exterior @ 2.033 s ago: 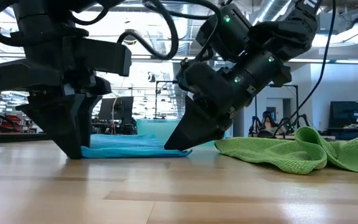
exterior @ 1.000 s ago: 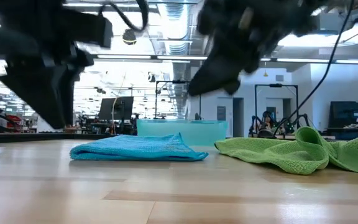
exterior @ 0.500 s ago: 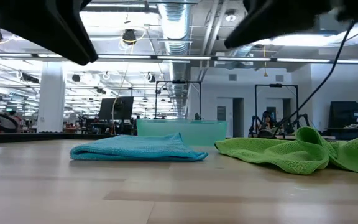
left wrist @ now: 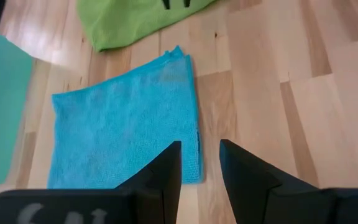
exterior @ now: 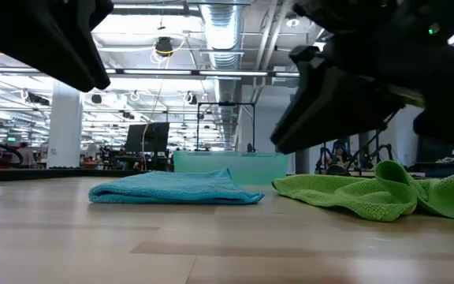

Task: Roll microfiber towels into tight, uniform cylinder then place into a basket
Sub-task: Roll the blue microfiber cloth

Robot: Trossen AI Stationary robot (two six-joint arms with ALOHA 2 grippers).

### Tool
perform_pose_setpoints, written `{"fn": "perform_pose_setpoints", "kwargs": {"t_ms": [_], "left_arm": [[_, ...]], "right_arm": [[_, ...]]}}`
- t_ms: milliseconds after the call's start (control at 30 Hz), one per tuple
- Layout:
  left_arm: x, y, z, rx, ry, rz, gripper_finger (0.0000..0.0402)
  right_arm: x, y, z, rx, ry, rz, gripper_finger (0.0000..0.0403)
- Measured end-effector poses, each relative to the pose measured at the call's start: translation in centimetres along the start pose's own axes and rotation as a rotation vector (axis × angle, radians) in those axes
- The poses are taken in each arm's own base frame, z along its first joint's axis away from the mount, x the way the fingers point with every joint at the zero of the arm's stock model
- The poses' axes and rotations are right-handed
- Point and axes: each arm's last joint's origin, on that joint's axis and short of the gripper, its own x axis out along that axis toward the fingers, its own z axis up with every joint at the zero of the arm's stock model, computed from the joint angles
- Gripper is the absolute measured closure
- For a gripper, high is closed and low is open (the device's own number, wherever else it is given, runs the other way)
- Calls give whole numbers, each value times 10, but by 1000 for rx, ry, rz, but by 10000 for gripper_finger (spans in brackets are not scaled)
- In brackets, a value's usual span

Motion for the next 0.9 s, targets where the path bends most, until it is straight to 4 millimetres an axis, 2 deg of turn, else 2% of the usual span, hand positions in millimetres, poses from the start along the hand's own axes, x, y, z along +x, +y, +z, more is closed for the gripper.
{"fn": "perform_pose_setpoints", "kwargs": {"t_ms": [433,767,900], "left_arm": [[3,4,0,-112,38,-26,295],[9,9,2,-180,87,-83,239],[16,7,1,-126,90,-55,233]], "right_arm": [[12,-14,9,41,13,-3,290],[15,-17,9,56,5,77,240],[23,-18,6,65,14,73,224]]}}
